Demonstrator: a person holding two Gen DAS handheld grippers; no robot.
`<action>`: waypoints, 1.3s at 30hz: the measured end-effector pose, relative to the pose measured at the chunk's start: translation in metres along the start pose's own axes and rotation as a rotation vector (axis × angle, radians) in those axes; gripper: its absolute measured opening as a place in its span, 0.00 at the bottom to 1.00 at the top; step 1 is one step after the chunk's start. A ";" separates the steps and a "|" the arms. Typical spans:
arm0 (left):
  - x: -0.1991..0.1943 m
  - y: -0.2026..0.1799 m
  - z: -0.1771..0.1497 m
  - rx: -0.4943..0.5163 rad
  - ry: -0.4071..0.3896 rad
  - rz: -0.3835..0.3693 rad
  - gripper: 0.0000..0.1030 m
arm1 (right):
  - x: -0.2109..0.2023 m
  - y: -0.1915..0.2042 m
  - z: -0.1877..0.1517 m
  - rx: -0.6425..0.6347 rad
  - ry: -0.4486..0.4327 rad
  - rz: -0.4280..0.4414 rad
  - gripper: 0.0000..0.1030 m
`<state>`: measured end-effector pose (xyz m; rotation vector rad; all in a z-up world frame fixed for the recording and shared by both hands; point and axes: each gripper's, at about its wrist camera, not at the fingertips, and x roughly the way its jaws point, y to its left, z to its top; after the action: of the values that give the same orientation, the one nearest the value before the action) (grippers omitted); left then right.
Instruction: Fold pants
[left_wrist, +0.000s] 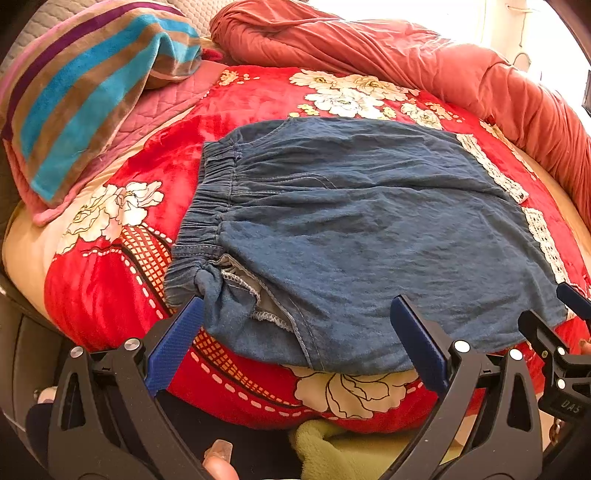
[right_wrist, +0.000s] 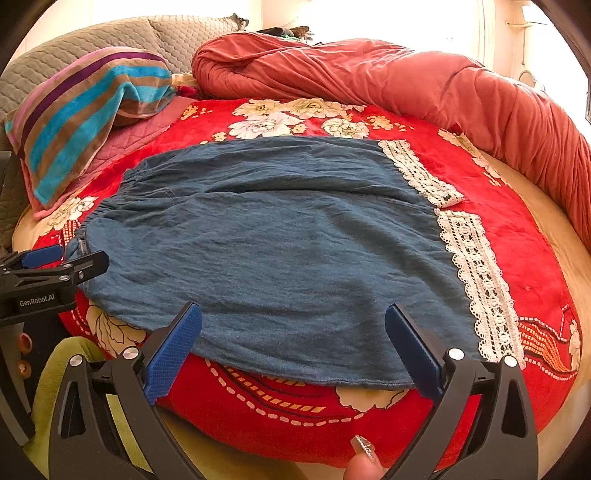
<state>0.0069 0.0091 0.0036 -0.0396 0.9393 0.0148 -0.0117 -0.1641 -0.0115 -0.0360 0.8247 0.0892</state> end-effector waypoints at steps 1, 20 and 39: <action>0.001 0.001 0.001 -0.001 -0.001 0.000 0.92 | 0.001 0.000 0.000 0.001 0.001 0.002 0.96; 0.035 0.047 0.046 -0.078 0.020 0.062 0.92 | 0.053 0.016 0.084 -0.087 -0.007 0.058 0.96; 0.105 0.112 0.121 -0.128 0.110 0.074 0.92 | 0.166 0.059 0.188 -0.327 0.055 0.091 0.96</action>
<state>0.1630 0.1257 -0.0125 -0.1252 1.0487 0.1422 0.2323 -0.0823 -0.0058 -0.3100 0.8603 0.3096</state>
